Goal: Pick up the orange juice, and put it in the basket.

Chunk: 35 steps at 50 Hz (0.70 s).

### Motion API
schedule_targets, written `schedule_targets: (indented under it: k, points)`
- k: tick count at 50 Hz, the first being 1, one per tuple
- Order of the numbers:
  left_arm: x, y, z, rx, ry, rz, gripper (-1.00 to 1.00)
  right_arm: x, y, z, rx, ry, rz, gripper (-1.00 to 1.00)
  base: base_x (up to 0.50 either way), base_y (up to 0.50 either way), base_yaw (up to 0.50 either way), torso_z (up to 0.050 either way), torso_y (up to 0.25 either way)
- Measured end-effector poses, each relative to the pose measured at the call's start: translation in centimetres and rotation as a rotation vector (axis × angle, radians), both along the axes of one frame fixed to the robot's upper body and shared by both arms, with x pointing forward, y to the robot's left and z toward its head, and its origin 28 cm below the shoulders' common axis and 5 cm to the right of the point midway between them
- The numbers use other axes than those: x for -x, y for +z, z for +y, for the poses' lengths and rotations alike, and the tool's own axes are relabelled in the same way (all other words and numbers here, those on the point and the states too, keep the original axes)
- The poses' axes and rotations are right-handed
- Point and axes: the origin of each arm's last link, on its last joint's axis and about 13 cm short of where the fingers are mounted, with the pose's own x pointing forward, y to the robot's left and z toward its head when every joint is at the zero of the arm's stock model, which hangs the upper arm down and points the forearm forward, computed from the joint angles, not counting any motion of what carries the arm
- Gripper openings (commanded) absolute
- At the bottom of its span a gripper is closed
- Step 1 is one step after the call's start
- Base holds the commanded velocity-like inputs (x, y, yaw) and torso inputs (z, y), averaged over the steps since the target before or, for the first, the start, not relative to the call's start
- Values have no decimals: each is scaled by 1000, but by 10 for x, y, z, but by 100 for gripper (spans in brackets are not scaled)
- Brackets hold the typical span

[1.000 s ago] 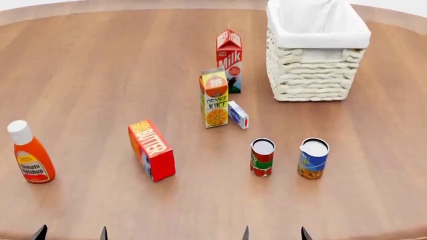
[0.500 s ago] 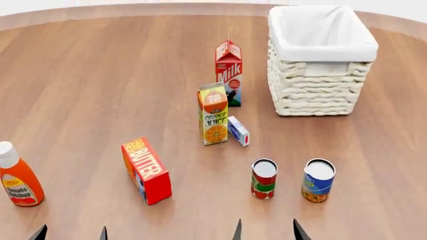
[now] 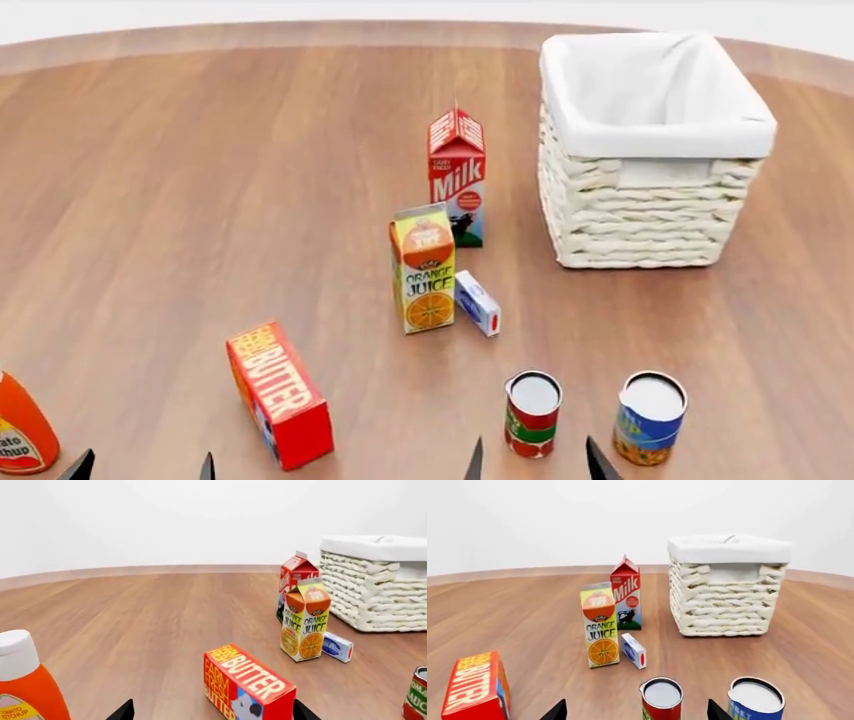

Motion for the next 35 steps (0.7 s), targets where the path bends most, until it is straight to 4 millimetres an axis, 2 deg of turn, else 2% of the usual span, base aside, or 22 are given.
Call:
schedule_targets:
  k: [35]
  points:
    - [0, 0, 0, 0, 0, 0, 100, 0, -6, 1, 3, -5, 3, 100, 228, 0, 0, 0, 0]
